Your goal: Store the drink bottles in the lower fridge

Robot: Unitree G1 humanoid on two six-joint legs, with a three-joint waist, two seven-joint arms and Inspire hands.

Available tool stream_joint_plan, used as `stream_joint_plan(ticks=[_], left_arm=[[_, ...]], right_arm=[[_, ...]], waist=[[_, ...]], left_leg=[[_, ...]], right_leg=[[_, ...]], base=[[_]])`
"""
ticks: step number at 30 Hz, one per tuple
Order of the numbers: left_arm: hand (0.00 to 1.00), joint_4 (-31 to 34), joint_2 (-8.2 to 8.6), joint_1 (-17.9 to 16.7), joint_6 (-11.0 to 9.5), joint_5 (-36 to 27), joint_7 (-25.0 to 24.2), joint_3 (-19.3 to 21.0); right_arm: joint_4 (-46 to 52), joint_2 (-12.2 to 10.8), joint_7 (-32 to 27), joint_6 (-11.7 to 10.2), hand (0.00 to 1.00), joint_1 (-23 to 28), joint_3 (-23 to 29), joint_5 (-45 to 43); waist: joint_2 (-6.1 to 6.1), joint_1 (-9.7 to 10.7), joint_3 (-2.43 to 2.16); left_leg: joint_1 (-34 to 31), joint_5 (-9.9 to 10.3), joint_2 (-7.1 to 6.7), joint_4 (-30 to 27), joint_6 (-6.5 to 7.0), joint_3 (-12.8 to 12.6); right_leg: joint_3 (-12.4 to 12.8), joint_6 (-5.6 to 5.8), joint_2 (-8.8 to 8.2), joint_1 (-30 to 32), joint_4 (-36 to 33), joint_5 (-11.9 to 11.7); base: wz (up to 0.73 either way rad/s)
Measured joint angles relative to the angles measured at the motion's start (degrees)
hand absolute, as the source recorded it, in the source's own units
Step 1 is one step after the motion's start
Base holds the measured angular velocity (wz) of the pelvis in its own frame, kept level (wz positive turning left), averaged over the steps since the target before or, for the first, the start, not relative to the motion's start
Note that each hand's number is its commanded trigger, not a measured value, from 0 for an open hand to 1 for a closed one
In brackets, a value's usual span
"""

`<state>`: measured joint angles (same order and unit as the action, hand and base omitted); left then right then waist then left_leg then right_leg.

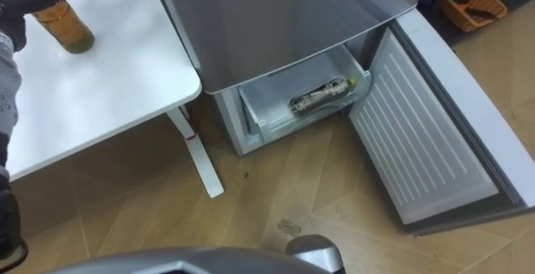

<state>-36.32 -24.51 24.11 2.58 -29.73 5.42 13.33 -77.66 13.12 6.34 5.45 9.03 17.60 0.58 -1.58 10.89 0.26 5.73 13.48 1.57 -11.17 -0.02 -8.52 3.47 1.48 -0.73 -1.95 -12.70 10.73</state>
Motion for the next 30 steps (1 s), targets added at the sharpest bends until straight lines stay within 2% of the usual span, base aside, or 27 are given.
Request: stream_joint_plan(ticks=[1, 2, 6, 11, 14, 22, 30], left_arm=[[0.84, -0.6, -0.02, 0.0, 0.0, 0.0, 0.0, 0.0], [1.0, -1.0, -0.03, 0.0, 0.0, 0.0, 0.0, 0.0], [1.0, -1.1, -0.19, 0.0, 0.0, 0.0, 0.2, 0.0], [1.0, -2.0, -1.34, 0.0, 0.0, 0.0, 0.3, 0.0], [1.0, -2.3, -1.38, 0.0, 0.1, 0.0, 0.7, -0.2], [1.0, -6.2, -1.32, 0.0, 2.1, 0.0, 0.5, -2.5], [1.0, -7.8, -1.32, 0.0, 2.6, 0.0, 0.7, -3.8]], right_arm=[[-0.2, 0.1, 0.0, 0.0, 0.0, 0.2, 0.0, 0.0], [-0.3, 0.1, -0.1, 0.1, 0.0, 0.3, 0.0, -0.1], [-0.3, 0.1, -0.2, 0.4, 0.0, 0.9, 0.0, -0.1], [-0.4, 0.1, -0.3, 0.6, 0.0, 1.2, 0.0, -0.1], [-0.4, 0.1, -0.3, 0.7, 0.0, 1.2, 0.0, -0.1], [-0.2, 0.2, -0.3, 0.3, 0.0, 1.1, 0.0, -0.1], [0.1, 0.2, -0.3, 0.2, 0.0, 1.1, 0.0, -0.1]], waist=[[0.0, 0.0, 0.0], [0.01, 0.0, 0.01], [0.02, 0.0, -0.01], [-0.05, 0.2, -0.06], [-0.05, 0.3, -0.06], [-0.19, 1.5, -0.07], [-0.58, 2.0, -0.01]], left_leg=[[-0.1, 0.0, -0.01, 0.0, 0.0, -0.1], [-0.1, 0.0, -0.01, 0.0, 0.0, -0.1], [-0.2, 0.0, -0.01, 0.1, 0.0, -0.3], [-0.4, 0.0, 0.0, 0.2, 0.0, -0.8], [-0.4, 0.0, -0.01, 0.3, 0.0, -0.8], [-0.3, 0.0, 0.05, 0.3, 0.0, -0.8], [-0.1, 0.0, 0.23, 0.3, 0.0, -0.8]], right_leg=[[0.1, 0.01, 0.01, 0.0, 0.0, 0.0], [0.3, 0.01, 0.03, 0.1, 0.0, 0.0], [0.5, 0.02, 0.08, 0.5, 0.0, 0.0], [1.0, 0.05, 0.14, 0.9, -0.1, 0.0], [1.0, 0.06, 0.14, 1.0, -0.1, -0.1], [1.0, -0.05, 0.19, 0.9, 0.0, -0.1], [1.1, -0.14, 0.36, 0.7, -0.1, -0.4]], base=[[-0.03], [-0.04], [-0.03], [-0.04], [0.0], [0.0], [0.0]])
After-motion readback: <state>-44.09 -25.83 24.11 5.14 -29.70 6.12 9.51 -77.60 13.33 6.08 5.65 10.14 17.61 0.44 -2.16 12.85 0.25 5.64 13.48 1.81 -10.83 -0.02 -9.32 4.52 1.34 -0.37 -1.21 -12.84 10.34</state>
